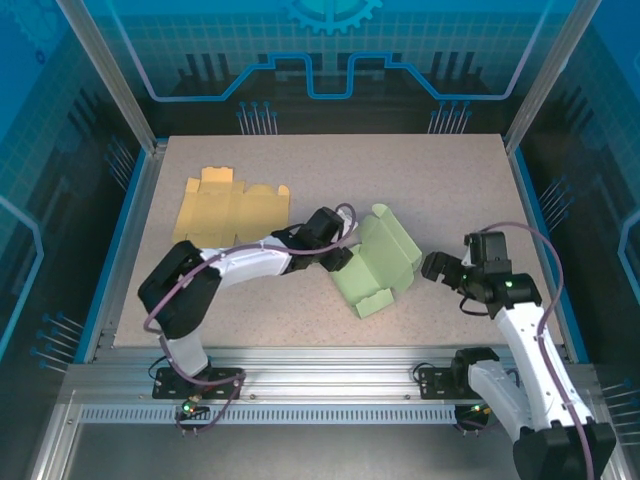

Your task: Fold the paper box

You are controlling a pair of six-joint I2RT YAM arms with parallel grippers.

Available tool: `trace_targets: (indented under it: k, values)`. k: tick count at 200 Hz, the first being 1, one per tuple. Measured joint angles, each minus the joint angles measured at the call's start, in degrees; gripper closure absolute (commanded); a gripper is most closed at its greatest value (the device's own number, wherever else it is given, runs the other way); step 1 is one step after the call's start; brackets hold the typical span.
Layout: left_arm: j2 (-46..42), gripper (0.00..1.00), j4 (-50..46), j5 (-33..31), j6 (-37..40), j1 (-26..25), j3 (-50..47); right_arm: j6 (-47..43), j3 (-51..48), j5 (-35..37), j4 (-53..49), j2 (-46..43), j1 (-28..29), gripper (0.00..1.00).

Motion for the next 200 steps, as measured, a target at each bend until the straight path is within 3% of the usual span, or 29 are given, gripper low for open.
trace_targets:
  k: [42, 83, 148, 200]
  values:
    - [5.2, 0.48, -3.6, 0.2, 2.7, 0.0, 3.8, 1.0, -0.2, 0.0, -3.0, -7.9, 0.7, 0.00]
    - [6.2, 0.66, -4.5, -0.1, 3.0, 0.0, 4.4, 2.1, 0.9, 0.2, -5.3, -8.3, 3.0, 0.00]
    - [6.2, 0.84, -4.0, -5.2, -2.8, 0.0, 2.7, 5.3, -1.9, -2.1, -3.4, -8.7, 6.9, 0.00]
    - [4.7, 0.89, -4.9, -9.6, -11.3, 0.0, 0.1, 9.3, -5.7, -4.6, 2.6, -4.6, 12.8, 0.00]
